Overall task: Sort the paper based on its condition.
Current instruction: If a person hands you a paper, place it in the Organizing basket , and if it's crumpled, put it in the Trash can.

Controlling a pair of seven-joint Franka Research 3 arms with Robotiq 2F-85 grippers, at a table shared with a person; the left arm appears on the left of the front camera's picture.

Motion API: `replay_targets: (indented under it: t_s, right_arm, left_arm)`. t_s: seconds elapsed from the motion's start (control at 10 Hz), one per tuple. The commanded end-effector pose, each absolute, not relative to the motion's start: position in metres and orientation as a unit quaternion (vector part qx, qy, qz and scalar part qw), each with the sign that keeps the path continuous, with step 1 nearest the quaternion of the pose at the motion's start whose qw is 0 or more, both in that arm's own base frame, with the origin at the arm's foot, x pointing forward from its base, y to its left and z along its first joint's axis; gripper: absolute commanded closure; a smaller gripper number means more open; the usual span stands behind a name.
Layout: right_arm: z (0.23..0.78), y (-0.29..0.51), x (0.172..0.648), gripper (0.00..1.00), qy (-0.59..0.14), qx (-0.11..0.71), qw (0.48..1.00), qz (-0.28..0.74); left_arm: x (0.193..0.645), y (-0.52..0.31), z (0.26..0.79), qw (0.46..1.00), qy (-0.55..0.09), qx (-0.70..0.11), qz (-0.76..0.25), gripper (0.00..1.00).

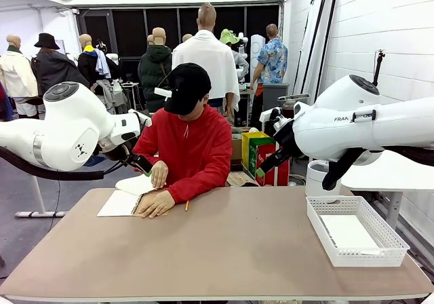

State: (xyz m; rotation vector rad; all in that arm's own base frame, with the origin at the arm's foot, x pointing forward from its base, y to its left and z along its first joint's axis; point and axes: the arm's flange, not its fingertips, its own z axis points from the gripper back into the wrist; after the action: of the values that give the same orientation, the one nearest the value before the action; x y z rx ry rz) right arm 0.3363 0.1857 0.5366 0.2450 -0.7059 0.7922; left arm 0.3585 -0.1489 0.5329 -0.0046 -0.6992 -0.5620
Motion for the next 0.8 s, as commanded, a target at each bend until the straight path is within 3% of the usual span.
replay_targets:
  t_s: [0.0,0.7]
  right_arm:
    - [0.5360,0.1860,0.3362,0.00,-0.335,0.117,0.857,0.375]
    - [0.5360,0.1860,0.3362,0.00,-0.335,0.117,0.857,0.375]
  left_arm:
    - [0.3581,-0.1486,0.5321,0.901,-0.337,-0.002,-0.273,0.00]
    - [0.3581,-0.1486,0.5321,0.901,-0.337,-0.002,-0.273,0.00]
